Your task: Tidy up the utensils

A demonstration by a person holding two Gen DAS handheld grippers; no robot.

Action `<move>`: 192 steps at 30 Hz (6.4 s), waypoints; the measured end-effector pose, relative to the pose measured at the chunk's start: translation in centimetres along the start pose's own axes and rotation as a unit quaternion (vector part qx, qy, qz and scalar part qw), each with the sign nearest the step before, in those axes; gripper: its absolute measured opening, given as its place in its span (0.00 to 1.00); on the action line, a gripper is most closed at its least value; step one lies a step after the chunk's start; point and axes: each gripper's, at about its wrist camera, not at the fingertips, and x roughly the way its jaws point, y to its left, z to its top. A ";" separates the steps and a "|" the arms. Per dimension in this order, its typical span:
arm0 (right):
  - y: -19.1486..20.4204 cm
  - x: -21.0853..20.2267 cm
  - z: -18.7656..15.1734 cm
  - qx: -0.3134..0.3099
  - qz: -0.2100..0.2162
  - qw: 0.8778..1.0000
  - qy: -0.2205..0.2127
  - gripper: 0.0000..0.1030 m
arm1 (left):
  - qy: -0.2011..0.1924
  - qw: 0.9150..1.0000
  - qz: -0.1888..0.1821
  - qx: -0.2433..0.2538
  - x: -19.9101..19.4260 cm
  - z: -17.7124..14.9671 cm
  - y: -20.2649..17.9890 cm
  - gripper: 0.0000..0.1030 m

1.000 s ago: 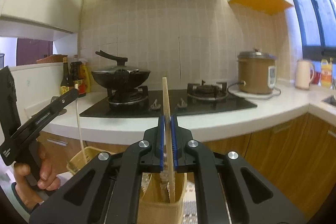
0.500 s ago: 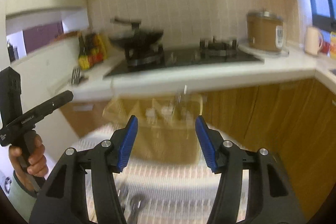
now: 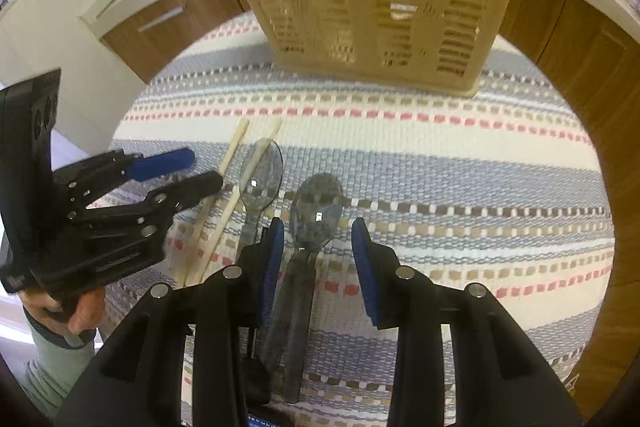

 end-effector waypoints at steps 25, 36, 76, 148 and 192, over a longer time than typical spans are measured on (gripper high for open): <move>-0.8 0.4 -0.7 -0.006 -0.038 0.999 0.000 0.16 | -0.030 0.998 0.040 0.035 0.1 -0.6 -0.4 0.08; -4.3 -1.0 -0.9 0.035 0.040 0.999 0.000 0.13 | -0.021 1.000 -0.014 0.002 -0.2 -0.5 1.4 0.08; -5.7 -1.2 -1.0 0.052 -0.074 0.995 0.041 0.24 | 0.029 0.999 -0.003 0.016 0.4 1.7 1.1 0.12; -3.3 -17.6 3.5 -0.026 0.059 0.949 -0.309 0.28 | -0.145 0.986 -0.075 0.021 -9.0 7.9 0.5 0.39; -3.1 -20.8 2.0 -0.035 0.077 0.914 -0.397 0.28 | -0.413 0.909 -0.047 -0.007 -15.9 9.3 -1.2 0.03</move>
